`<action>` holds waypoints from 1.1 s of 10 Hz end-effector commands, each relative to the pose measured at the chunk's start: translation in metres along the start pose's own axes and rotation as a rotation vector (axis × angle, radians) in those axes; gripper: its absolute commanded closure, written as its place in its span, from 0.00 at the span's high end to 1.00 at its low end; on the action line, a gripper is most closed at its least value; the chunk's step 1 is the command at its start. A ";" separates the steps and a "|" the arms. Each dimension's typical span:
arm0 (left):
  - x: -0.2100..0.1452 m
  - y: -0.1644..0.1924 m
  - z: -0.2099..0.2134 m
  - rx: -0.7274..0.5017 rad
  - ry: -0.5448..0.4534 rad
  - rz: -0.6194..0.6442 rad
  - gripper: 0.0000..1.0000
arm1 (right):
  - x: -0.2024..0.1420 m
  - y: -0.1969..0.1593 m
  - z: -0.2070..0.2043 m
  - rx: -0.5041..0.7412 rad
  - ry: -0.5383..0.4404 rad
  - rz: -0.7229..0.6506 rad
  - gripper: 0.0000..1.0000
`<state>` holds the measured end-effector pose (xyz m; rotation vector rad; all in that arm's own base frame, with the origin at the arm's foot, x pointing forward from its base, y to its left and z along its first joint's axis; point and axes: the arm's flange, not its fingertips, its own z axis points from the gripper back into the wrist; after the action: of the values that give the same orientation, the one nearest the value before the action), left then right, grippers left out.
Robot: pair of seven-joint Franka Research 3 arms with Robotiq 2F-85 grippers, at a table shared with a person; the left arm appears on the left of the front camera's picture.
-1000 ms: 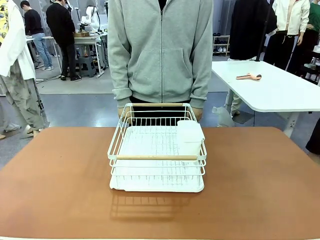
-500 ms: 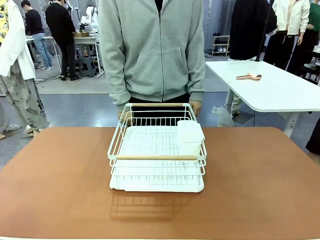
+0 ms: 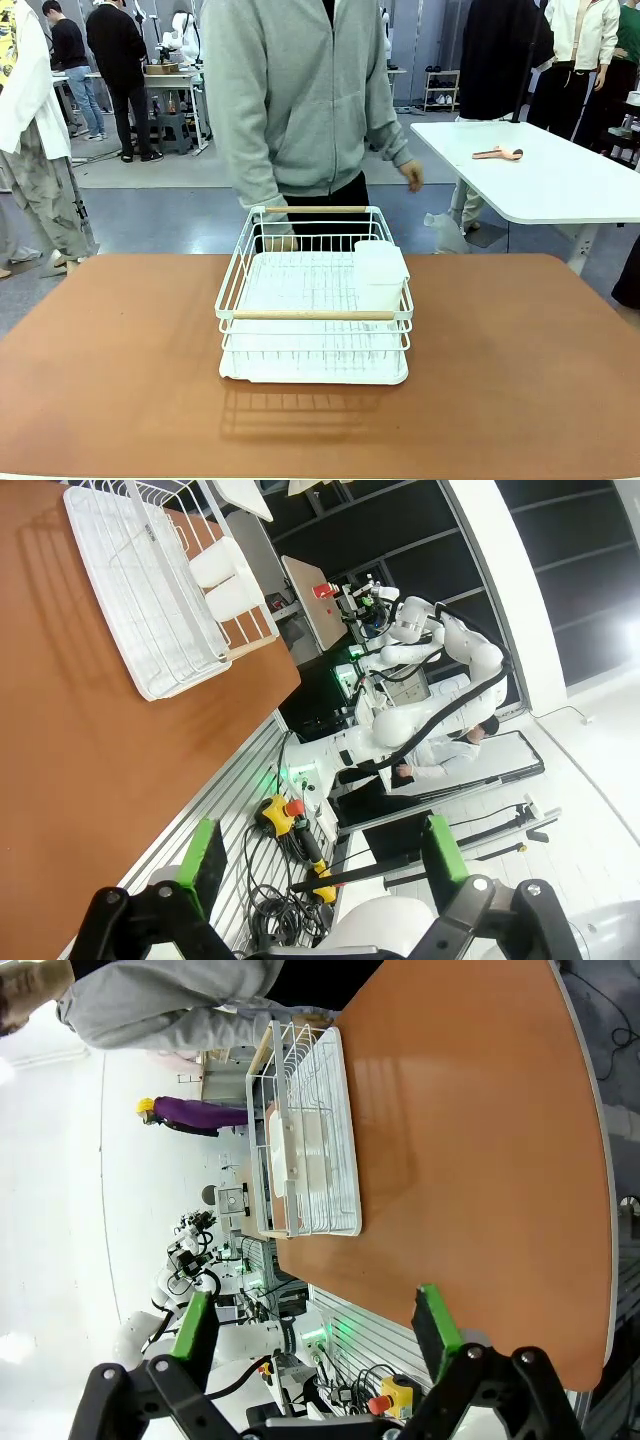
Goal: Clean the table.
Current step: Pick up the Lint Roller when the human hands it over.
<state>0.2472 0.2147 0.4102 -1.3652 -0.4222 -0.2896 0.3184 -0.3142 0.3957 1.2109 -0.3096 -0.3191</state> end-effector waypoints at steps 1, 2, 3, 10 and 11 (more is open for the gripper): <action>-0.001 -0.002 0.002 -0.004 -0.008 -0.009 1.00 | -0.001 0.006 0.003 -0.013 -0.001 -0.013 1.00; -0.001 -0.002 0.002 -0.004 -0.008 -0.009 1.00 | -0.001 0.006 0.003 -0.013 -0.001 -0.013 1.00; -0.001 -0.002 0.002 -0.004 -0.008 -0.009 1.00 | -0.001 0.006 0.003 -0.013 -0.001 -0.013 1.00; -0.001 -0.002 0.002 -0.004 -0.008 -0.009 1.00 | -0.001 0.006 0.003 -0.013 -0.001 -0.013 1.00; -0.001 -0.002 0.002 -0.004 -0.008 -0.009 1.00 | -0.001 0.006 0.003 -0.013 -0.001 -0.013 1.00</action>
<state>0.2471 0.2148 0.4102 -1.3649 -0.4223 -0.2892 0.3184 -0.3142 0.3957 1.2109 -0.3095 -0.3190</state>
